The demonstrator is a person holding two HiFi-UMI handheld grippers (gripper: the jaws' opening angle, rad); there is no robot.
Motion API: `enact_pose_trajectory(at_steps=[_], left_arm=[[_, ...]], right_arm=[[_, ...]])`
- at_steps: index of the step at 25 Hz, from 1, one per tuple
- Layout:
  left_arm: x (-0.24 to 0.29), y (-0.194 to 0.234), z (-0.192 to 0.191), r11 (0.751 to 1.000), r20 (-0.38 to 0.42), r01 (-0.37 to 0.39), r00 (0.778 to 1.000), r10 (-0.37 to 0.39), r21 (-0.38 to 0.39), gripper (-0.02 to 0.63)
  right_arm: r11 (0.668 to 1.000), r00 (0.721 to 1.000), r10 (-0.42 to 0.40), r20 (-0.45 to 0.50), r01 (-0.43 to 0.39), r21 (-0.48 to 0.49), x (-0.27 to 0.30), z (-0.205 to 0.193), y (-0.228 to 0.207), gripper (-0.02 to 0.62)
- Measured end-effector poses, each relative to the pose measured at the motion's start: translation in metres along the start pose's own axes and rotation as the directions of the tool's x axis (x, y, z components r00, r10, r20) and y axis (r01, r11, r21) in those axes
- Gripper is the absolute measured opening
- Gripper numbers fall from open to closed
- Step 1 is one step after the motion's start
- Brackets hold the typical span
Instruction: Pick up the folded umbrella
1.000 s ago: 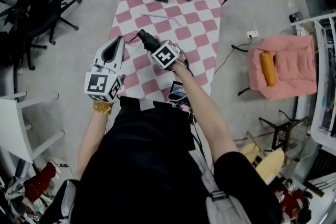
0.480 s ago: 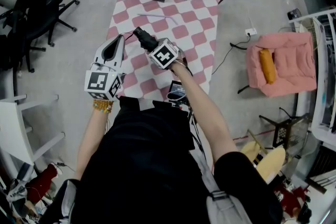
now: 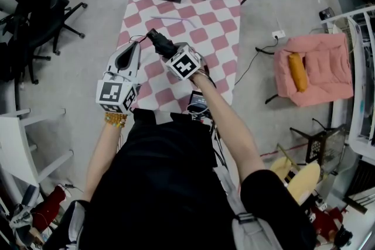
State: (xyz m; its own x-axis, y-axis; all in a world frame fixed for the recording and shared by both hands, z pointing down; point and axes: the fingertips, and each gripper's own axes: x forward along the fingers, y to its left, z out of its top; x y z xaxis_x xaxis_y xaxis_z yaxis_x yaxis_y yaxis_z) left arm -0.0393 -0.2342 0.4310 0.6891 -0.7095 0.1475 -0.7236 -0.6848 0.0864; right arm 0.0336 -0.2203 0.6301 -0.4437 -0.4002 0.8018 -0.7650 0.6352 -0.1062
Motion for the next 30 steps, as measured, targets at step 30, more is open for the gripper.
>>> enact_pose_trajectory(at_steps=[30], left_arm=[[0.007,-0.048,0.009,1.0,0.039,0.005,0.999,-0.006,0.011,0.014]], right_arm=[[0.989,0.961,-0.094,0.259,0.12,-0.087,-0.115,0.04,-0.008,0.213]])
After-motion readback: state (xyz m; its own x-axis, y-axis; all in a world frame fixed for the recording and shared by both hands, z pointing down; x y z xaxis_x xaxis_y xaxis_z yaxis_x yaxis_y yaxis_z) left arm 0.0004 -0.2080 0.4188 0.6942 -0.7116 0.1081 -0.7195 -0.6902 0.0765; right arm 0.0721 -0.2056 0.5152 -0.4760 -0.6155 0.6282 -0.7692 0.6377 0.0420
